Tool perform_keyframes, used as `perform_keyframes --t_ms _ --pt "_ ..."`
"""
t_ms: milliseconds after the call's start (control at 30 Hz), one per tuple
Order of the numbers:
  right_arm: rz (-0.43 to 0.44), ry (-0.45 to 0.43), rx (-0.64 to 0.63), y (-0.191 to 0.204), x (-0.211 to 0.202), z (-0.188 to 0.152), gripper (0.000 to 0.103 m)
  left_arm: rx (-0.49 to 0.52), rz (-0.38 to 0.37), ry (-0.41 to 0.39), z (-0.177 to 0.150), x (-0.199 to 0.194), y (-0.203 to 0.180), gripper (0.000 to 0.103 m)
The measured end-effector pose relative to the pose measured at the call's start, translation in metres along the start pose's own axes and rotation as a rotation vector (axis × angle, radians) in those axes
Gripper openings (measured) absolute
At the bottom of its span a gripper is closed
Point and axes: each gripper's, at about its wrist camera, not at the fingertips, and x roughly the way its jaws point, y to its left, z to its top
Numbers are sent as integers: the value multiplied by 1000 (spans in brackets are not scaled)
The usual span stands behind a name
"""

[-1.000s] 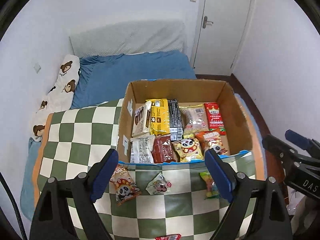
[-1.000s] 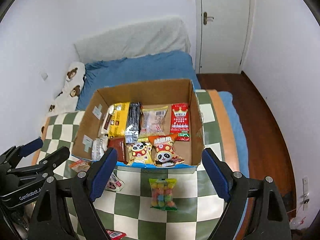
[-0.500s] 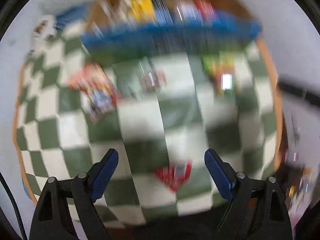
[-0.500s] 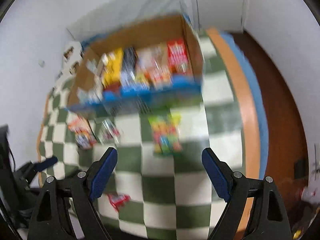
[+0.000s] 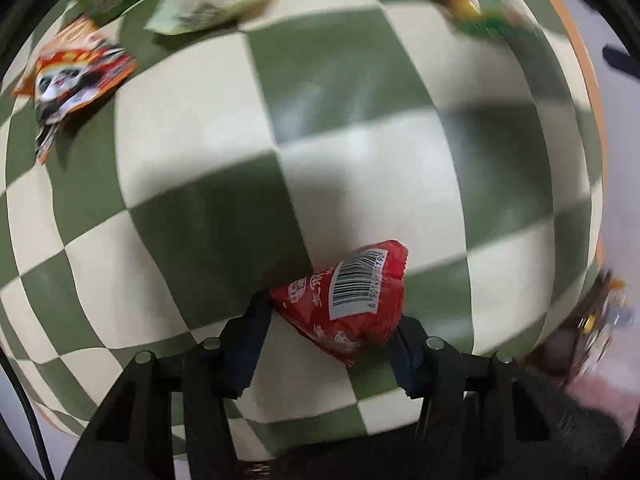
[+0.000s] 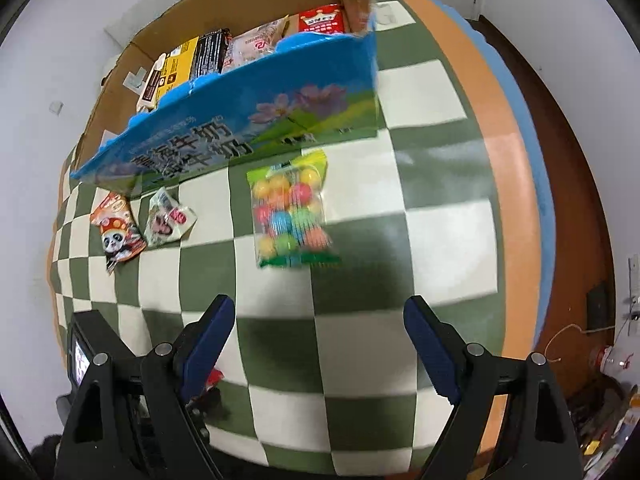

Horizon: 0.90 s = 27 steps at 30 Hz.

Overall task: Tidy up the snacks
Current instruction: 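Grasp the red candy packet with left tool while right tool grasps the clear gumball bag, then carry both packets into the box and open both tools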

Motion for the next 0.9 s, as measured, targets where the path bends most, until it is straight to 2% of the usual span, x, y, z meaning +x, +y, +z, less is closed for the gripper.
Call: perform_keyframes --t_ms 100,167,267,333,367,433,500,567,733,767,833,900 --pt "-11 2 -15 9 20 23 89 -112 -26 -28 12 -7 18 50" --pt "-13 16 -15 16 37 35 89 -223 -55 -53 22 -14 38 50" --pt "-25 50 -12 27 69 52 88 -357 -122 -68 31 -18 62 50" --pt "-32 74 -16 33 86 56 79 -408 -164 -67 34 -17 70 50" --pt "-49 81 -20 36 91 56 67 -418 -176 -64 35 -16 71 50" --pt "-92 72 -47 41 94 51 57 -427 -201 -54 34 -12 72 54" --pt "-71 82 -60 42 92 42 56 -419 -221 -49 33 -10 74 62" --pt "-48 114 -75 42 89 27 56 -405 -214 -41 34 -7 73 63" --pt "1 193 -74 38 89 -13 56 -339 -131 -50 39 -2 50 64" --pt "11 203 -57 35 91 -17 57 -324 -108 -61 43 -4 42 63" --pt "29 207 -10 30 95 -19 57 -295 -62 -85 42 -5 31 55" --pt "39 202 38 25 99 -18 57 -285 -50 -101 41 -7 24 52"
